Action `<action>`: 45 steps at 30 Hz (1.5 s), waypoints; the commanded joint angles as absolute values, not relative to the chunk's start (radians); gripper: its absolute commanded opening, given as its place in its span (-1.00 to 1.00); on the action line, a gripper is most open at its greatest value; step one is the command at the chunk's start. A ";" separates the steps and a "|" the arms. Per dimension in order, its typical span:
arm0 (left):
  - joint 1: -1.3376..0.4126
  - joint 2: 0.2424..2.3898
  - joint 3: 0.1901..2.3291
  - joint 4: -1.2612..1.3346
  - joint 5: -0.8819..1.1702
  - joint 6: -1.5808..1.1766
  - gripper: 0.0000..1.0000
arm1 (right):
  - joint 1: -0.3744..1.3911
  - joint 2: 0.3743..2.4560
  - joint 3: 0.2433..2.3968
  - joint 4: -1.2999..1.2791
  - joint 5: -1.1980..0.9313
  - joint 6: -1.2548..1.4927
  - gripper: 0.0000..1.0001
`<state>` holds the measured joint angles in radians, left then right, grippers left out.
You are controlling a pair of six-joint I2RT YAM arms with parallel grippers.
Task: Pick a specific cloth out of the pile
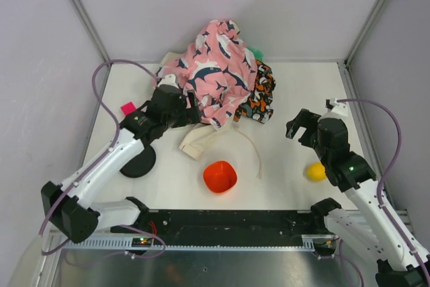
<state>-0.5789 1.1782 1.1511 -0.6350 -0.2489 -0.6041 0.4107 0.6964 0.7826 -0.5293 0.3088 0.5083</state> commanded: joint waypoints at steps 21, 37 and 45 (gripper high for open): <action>-0.613 1.988 1.765 -0.517 -0.089 -0.070 0.99 | 0.390 0.820 0.784 -0.369 0.283 0.416 0.99; -0.621 2.646 2.386 -0.823 -0.251 -0.052 0.21 | 0.323 0.917 0.784 -0.372 0.268 0.440 0.96; -0.546 2.486 2.533 -0.819 -0.419 -0.056 -0.98 | 0.321 0.921 0.783 -0.382 0.249 0.446 0.93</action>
<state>-0.6334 2.5835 2.4325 -0.8276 -0.2760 -0.0776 0.3248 0.9203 0.7826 -0.4046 0.2638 0.4366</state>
